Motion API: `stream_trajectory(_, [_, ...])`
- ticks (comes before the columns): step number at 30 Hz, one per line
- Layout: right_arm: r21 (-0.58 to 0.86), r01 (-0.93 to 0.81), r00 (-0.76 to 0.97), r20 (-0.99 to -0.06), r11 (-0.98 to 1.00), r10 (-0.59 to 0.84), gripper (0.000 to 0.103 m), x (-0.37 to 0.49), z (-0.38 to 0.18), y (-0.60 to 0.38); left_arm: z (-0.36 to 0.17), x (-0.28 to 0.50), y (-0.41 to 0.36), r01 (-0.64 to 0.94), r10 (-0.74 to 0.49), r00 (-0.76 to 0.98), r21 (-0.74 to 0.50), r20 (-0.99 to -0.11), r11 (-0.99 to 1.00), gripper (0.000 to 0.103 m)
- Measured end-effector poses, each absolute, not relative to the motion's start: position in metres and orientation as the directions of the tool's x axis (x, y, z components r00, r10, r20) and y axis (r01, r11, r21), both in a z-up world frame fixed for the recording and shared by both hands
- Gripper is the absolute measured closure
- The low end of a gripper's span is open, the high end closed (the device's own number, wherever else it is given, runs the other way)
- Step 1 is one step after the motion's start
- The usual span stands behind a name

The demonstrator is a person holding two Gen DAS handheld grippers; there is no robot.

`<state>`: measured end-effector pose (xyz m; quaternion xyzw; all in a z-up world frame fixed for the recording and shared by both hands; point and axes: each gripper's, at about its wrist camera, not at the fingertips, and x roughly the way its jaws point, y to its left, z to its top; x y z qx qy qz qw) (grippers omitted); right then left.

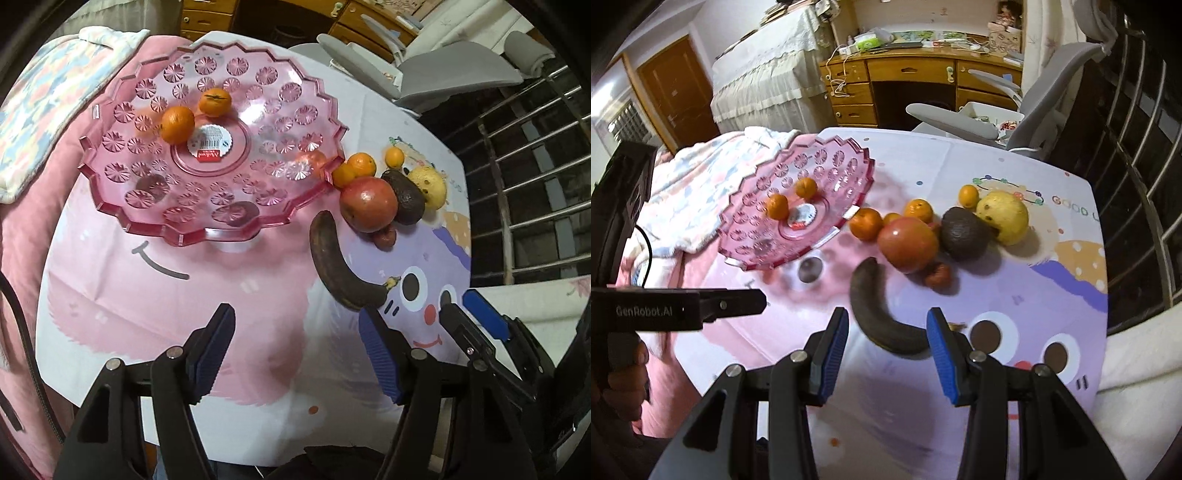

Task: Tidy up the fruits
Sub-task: 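Move the left tool to the dark banana and grasp it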

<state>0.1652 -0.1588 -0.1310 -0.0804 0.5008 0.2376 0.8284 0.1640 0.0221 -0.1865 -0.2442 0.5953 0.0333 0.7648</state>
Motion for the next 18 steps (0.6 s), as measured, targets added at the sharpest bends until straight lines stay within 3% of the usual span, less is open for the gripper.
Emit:
stream_trajectory(9, [0.030, -0.577, 0.411, -0.853, 0.816, 0.322, 0.058, 0.186, -0.159, -0.180, -0.219, 0.194, -0.017, -0.386, -0.229, 0.228, -0.304, -0.946, 0.871, 0.033])
stream_trajectory(12, [0.009, -0.603, 0.418, -0.848, 0.798, 0.326, 0.049, 0.195, -0.171, -0.185, -0.227, 0.204, -0.026, -0.401, -0.229, 0.218, -0.301, -0.949, 0.865, 0.033])
stream_trajectory(18, [0.003, -0.658, 0.424, -0.824, 0.753, 0.375, 0.049, 0.213, -0.194, -0.191, -0.247, 0.224, -0.037, -0.455, -0.219, 0.188, -0.283, -0.957, 0.844, 0.033])
